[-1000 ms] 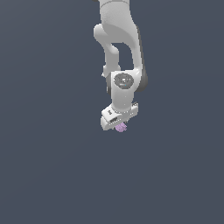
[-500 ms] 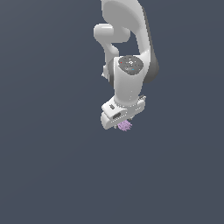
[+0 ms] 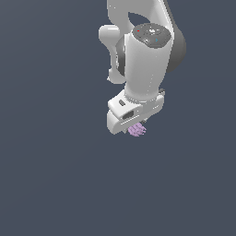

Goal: Pick up the object and move it to a goal position.

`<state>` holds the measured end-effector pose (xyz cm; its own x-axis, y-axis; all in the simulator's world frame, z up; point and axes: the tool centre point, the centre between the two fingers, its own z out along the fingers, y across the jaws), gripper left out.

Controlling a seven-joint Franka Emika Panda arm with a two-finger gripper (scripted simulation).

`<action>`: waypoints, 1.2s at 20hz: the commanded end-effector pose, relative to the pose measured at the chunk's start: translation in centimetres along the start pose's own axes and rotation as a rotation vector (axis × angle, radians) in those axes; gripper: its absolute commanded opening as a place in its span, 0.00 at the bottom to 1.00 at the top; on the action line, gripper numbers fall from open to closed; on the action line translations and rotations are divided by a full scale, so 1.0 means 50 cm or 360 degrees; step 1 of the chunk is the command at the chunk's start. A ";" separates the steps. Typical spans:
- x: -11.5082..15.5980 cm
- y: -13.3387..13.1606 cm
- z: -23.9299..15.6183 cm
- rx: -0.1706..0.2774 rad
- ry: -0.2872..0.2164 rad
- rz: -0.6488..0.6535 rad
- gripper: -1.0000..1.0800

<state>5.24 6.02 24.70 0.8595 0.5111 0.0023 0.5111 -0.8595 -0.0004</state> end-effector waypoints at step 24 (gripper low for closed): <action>0.119 0.040 -0.224 0.0000 -0.0003 0.0001 0.00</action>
<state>11.18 7.27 35.64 0.8598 0.5106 0.0005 0.5106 -0.8598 -0.0003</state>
